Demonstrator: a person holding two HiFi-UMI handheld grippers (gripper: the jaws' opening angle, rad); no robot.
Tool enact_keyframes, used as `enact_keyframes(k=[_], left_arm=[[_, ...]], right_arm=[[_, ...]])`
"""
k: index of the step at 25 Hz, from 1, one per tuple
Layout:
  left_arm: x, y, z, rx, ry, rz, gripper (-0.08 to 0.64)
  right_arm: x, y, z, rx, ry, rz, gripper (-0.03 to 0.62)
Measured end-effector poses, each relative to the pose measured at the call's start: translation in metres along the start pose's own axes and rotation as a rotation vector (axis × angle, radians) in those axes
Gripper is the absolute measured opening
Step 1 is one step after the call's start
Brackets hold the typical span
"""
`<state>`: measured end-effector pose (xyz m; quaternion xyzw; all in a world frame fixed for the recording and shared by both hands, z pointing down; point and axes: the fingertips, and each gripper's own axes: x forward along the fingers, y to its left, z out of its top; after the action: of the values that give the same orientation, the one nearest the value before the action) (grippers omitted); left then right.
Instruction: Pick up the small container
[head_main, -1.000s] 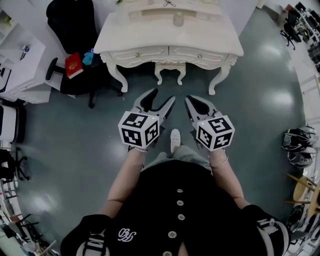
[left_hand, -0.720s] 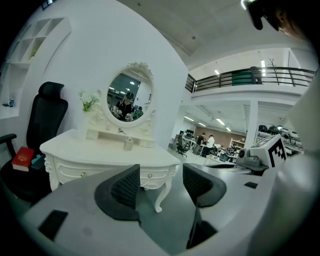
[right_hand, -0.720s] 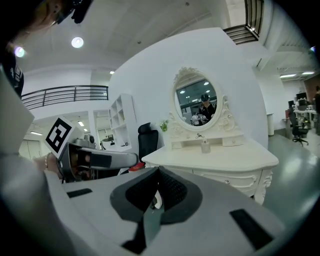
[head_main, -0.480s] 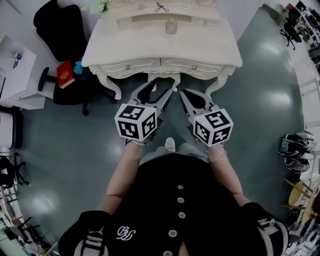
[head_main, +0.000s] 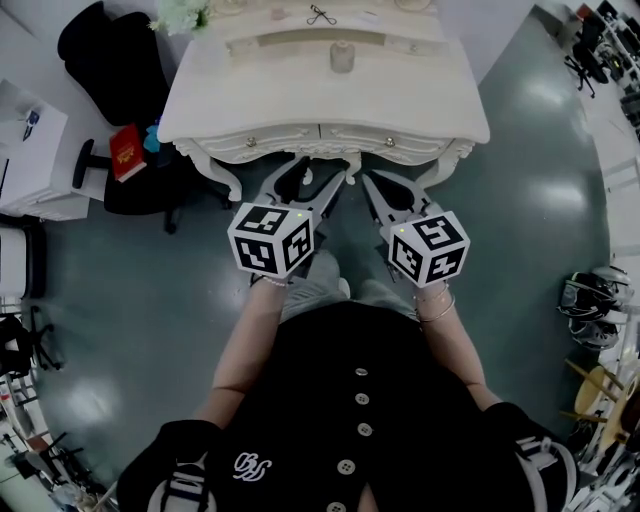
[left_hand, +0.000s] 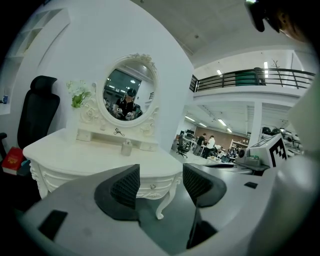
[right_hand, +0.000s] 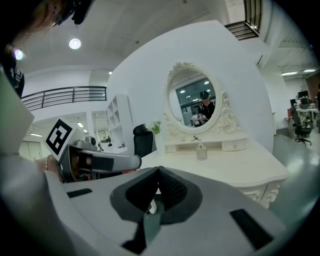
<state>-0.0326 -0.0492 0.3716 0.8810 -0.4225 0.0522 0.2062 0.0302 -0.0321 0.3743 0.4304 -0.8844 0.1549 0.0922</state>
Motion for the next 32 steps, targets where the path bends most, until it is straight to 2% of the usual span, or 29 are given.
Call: enact_keyframes(k=[10,17,32], left_arm=[[0.037,0.023,0.008,-0.015,0.02,-0.019,0.252],[0.078,0.048,0.023,-0.01,0.043,-0.052,0.252],[0.177,0.129,0.093,0.006,0.058,-0.137,0.252]], right_arm=[[0.021,-0.031,0.001,0.03,0.024,-0.035,0.003],[0.056,-0.06,0.015,0.056,0.02,-0.049,0.003],[0.162,-0.129,0.076,0.06,0.013,-0.121,0.003]])
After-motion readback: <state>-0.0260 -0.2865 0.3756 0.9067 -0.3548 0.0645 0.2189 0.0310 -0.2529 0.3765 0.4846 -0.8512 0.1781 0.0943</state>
